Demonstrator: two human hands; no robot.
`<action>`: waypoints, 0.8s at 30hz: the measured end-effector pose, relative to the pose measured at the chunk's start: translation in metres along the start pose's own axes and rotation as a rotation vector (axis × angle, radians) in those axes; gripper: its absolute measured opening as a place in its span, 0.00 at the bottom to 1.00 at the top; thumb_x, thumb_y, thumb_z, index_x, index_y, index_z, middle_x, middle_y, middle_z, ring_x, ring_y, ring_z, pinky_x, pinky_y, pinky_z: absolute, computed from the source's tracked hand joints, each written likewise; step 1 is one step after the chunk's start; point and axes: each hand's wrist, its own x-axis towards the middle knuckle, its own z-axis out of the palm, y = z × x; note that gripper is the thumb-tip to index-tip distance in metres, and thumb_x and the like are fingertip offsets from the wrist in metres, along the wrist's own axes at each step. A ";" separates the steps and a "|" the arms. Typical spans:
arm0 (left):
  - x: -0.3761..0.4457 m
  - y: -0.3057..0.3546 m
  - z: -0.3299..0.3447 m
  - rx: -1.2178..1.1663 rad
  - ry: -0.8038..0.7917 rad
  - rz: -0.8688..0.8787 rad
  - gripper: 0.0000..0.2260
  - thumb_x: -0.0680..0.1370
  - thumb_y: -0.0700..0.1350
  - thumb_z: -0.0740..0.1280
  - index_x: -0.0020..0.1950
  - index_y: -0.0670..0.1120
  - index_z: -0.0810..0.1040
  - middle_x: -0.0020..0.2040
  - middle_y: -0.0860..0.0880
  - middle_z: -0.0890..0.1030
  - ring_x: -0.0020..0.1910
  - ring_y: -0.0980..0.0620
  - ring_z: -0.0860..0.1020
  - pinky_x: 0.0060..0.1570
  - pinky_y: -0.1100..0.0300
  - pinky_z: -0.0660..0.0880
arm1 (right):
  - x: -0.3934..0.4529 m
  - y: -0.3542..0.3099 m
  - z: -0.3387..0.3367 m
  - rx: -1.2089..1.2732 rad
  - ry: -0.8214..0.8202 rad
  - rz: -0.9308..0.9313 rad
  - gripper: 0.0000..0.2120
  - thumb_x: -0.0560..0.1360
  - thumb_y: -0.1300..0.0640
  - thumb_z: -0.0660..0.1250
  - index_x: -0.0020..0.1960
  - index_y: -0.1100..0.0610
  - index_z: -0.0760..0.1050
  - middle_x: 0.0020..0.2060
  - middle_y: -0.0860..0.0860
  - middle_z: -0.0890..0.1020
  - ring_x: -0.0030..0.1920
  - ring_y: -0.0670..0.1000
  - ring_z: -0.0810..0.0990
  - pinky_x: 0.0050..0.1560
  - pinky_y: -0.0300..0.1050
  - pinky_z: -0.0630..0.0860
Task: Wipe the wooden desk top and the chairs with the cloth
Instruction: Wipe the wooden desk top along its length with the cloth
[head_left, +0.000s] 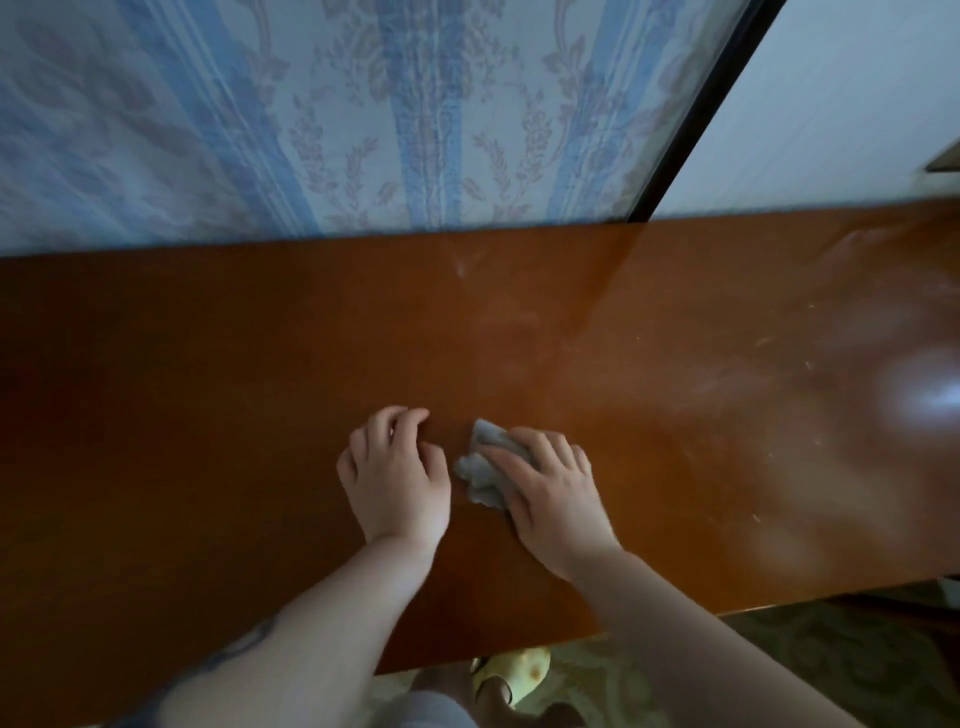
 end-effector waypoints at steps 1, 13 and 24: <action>0.013 -0.003 -0.001 0.007 0.002 0.038 0.15 0.76 0.43 0.65 0.62 0.51 0.77 0.65 0.51 0.74 0.66 0.48 0.67 0.65 0.47 0.63 | -0.003 0.017 -0.007 -0.008 -0.011 -0.043 0.18 0.76 0.52 0.57 0.65 0.46 0.71 0.60 0.50 0.73 0.59 0.55 0.70 0.53 0.54 0.71; 0.054 -0.012 0.011 0.064 0.003 0.199 0.18 0.79 0.44 0.58 0.70 0.49 0.71 0.73 0.50 0.69 0.74 0.48 0.61 0.74 0.46 0.56 | 0.040 -0.005 0.008 -0.053 0.071 0.179 0.20 0.75 0.56 0.65 0.66 0.47 0.69 0.62 0.50 0.72 0.61 0.55 0.70 0.54 0.55 0.71; 0.054 -0.012 0.011 0.073 0.023 0.209 0.18 0.77 0.43 0.60 0.68 0.47 0.73 0.71 0.49 0.71 0.73 0.46 0.64 0.72 0.43 0.59 | 0.090 -0.012 0.013 -0.053 0.161 0.500 0.22 0.74 0.56 0.64 0.68 0.49 0.68 0.63 0.53 0.71 0.61 0.58 0.68 0.57 0.56 0.67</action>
